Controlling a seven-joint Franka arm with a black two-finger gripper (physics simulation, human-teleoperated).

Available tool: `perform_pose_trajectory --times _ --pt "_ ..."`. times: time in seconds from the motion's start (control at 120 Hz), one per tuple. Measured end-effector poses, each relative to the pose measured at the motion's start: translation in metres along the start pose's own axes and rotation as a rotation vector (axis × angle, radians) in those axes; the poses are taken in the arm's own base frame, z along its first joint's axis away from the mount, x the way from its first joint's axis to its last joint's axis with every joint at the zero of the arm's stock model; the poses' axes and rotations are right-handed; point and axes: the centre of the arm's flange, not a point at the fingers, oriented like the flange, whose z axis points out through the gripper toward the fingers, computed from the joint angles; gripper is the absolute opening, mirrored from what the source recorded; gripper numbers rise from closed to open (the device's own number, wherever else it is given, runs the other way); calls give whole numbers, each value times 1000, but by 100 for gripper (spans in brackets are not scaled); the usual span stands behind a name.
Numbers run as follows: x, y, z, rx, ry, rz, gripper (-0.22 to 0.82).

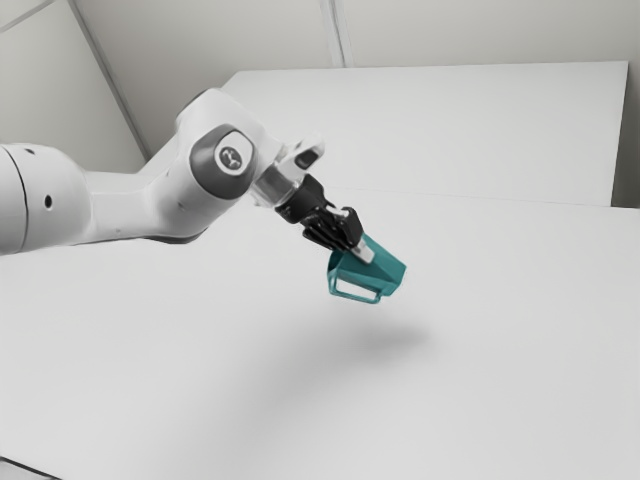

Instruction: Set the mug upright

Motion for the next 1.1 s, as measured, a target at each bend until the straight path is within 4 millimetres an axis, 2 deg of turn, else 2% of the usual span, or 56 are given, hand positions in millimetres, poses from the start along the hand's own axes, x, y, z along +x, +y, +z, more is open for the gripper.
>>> perform_pose_trajectory --times 0.1,0.25,0.433,0.5,0.567,0.667,0.867,1.1 --pt "14 -6 -32 125 -30 69 -17" --pt "19 -36 -64 292 -73 83 -17" --pt "24 -89 -97 455 -97 30 -18" --pt "26 -116 -101 499 -110 -4 -18" --pt "25 -134 -107 536 -118 -30 -18" --pt "25 -144 -100 564 -135 -41 -18" --pt "25 -158 -69 586 -186 -68 -17" --pt "13 -177 -40 589 -240 -113 -17"
